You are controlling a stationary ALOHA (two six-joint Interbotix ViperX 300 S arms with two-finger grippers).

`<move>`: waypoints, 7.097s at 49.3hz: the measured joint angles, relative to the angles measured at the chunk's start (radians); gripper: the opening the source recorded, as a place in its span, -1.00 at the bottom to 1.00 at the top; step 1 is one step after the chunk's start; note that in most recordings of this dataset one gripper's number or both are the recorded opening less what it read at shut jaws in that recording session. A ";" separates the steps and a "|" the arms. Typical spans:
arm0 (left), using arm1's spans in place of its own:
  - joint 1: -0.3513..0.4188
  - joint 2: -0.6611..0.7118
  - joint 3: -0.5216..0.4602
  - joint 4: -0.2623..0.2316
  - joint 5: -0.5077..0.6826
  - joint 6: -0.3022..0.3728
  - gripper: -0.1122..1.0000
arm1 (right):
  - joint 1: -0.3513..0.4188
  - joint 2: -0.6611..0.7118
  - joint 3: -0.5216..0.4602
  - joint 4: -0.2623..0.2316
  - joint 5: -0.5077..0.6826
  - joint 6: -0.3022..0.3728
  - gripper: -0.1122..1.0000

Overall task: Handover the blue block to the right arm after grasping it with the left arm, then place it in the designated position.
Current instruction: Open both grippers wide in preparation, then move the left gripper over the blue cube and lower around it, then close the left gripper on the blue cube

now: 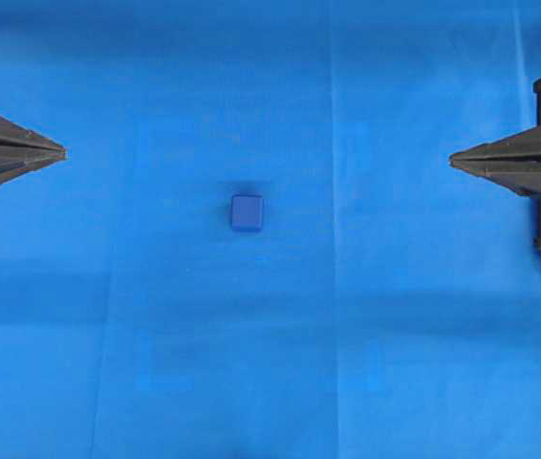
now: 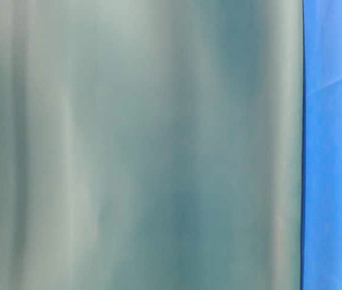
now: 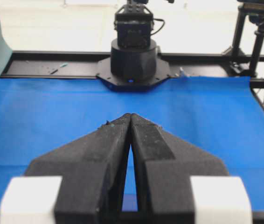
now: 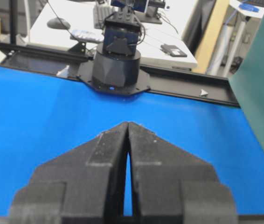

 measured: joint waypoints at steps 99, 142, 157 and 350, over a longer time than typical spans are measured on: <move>0.038 0.279 -0.132 0.002 -0.158 0.011 0.86 | -0.041 0.018 -0.009 0.002 0.029 0.008 0.96; 0.040 0.678 -0.390 0.003 -0.058 -0.003 0.86 | -0.043 0.018 -0.009 0.003 0.029 0.008 0.96; 0.034 0.687 -0.522 0.003 0.307 -0.003 0.86 | -0.043 0.020 -0.009 0.003 0.029 0.008 0.96; 0.041 1.226 -0.667 0.003 0.508 -0.055 0.86 | -0.044 0.049 -0.009 0.003 0.037 0.008 0.96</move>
